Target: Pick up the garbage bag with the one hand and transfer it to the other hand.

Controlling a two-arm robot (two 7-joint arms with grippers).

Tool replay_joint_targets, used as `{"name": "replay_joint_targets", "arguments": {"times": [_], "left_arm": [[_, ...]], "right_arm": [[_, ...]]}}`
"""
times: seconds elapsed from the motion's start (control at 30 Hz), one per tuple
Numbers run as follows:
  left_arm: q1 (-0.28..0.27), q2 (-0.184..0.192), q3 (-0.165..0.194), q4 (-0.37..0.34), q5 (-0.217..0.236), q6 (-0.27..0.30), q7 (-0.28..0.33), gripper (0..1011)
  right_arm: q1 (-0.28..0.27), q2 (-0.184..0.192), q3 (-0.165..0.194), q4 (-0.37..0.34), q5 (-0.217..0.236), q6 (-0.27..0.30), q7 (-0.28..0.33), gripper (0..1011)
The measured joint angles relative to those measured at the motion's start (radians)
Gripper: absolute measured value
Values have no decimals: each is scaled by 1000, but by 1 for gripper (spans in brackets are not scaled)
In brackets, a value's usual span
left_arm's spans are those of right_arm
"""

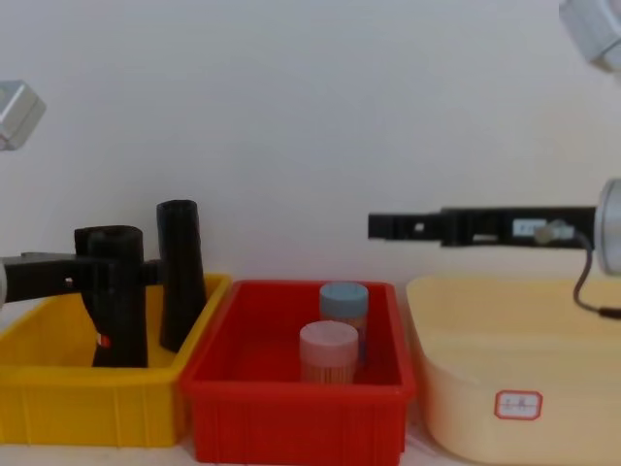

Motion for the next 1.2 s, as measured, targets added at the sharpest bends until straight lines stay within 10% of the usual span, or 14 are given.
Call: {"name": "replay_joint_targets", "arguments": {"times": [1.2], "left_arm": [[-15, -7, 7, 20, 7, -9, -5, 1001]], "right_arm": [[224, -87, -175, 340, -42, 45, 116, 1001]]}}
